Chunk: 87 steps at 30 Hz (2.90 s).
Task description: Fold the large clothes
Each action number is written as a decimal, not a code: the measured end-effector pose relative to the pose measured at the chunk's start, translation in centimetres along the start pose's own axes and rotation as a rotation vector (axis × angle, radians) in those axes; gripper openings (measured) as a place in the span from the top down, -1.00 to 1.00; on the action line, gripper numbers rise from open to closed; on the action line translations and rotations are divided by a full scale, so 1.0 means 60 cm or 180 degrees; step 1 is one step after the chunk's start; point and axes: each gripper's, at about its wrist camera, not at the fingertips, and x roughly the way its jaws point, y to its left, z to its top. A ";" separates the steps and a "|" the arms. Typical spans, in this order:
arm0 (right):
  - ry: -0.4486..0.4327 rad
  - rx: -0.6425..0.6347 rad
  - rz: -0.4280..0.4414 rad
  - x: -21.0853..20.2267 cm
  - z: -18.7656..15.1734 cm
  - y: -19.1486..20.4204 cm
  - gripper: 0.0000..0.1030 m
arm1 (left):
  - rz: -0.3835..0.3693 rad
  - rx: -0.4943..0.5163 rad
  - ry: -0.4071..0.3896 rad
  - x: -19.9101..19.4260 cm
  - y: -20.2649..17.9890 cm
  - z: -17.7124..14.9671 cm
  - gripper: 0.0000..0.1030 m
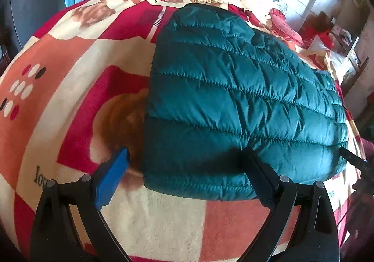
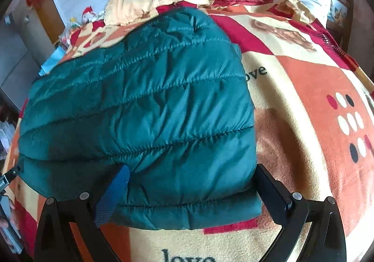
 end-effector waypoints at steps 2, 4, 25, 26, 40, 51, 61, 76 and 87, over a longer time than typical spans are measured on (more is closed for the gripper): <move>-0.0052 0.0030 0.0089 -0.011 0.000 -0.010 -1.00 | 0.0022 0.0032 -0.0032 -0.004 -0.001 0.003 -0.86; -0.0093 0.0060 0.0101 -0.020 0.000 -0.020 -1.00 | 0.0035 0.0039 -0.0060 -0.007 -0.002 0.003 -0.86; -0.0029 0.0176 0.0429 0.007 0.034 -0.055 -1.00 | -0.0731 -0.0525 0.0230 0.035 0.052 0.031 -0.86; -0.0014 0.0241 0.0485 0.014 0.036 -0.060 -1.00 | -0.0781 -0.0552 0.0249 0.039 0.052 0.031 -0.86; 0.0076 0.0375 0.1083 0.076 0.059 -0.070 -1.00 | -0.0815 -0.0599 0.0307 0.068 0.035 0.031 -0.99; 0.0055 0.0555 0.1157 0.092 0.068 -0.056 -0.90 | -0.0748 -0.0627 0.0278 0.064 0.017 0.028 -0.88; -0.0174 0.0502 0.1305 0.004 0.045 -0.053 0.04 | -0.0724 -0.0446 0.0105 0.002 0.016 0.023 -0.07; 0.0216 0.0392 0.1485 -0.127 -0.093 -0.059 0.08 | -0.0809 -0.0051 0.0376 -0.126 0.035 -0.114 -0.02; 0.0241 0.0477 0.0671 -0.125 -0.154 -0.079 -0.48 | -0.0215 -0.0008 0.0127 -0.163 0.018 -0.153 -0.33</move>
